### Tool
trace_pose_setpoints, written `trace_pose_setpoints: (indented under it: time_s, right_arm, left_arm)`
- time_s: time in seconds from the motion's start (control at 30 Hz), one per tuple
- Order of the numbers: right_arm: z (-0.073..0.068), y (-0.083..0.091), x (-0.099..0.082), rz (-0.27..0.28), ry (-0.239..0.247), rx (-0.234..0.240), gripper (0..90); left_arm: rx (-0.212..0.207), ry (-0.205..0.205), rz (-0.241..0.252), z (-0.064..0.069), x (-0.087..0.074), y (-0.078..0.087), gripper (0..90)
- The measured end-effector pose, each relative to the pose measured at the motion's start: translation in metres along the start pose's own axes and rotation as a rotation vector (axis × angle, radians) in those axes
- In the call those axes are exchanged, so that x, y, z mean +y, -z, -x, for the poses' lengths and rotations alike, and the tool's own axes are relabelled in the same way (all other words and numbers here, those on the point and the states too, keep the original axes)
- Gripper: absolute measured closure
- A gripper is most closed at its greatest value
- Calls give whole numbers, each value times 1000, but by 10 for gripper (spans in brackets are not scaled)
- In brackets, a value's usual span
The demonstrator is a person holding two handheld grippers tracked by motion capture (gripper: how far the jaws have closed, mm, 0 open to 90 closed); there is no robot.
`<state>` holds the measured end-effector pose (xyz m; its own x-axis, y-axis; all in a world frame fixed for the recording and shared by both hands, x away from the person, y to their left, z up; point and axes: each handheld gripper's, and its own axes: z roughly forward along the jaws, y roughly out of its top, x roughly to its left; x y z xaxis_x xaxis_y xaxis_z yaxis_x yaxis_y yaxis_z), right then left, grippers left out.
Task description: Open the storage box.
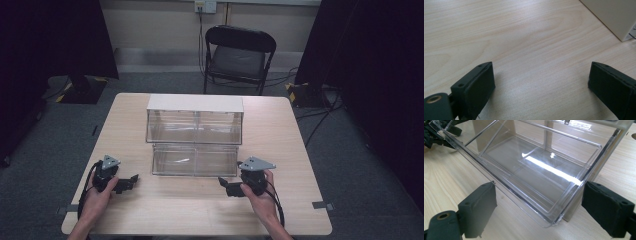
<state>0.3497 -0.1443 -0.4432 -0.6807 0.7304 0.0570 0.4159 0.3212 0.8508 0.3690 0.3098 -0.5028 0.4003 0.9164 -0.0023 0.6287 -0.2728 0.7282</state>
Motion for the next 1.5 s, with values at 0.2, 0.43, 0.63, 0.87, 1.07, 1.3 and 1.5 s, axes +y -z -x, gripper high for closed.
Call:
trace_pose_setpoints:
  time_s: [0.2, 0.43, 0.63, 0.87, 1.07, 1.3, 1.5]
  right_arm:
    - [0, 1, 1, 9, 1, 4, 120]
    - [1, 3, 3, 25, -10, 1, 127]
    - [1, 4, 3, 25, -16, 1, 126]
    - [1, 4, 4, 30, -23, 1, 123]
    - [1, 5, 4, 29, -25, 3, 119]
    - [0, 6, 7, 37, -22, -3, 119]
    - [-1, 5, 7, 43, -23, -5, 111]
  left_arm:
    - [0, 0, 0, 0, 0, 0, 64]
    - [0, 0, 0, 0, 0, 0, 64]
    - [0, 0, 0, 0, 0, 0, 64]
    - [0, 0, 0, 0, 0, 0, 64]
    - [0, 0, 0, 0, 0, 0, 64]
    - [1, -3, -1, 0, 0, 0, 64]
    - [0, 0, 0, 0, 0, 0, 64]
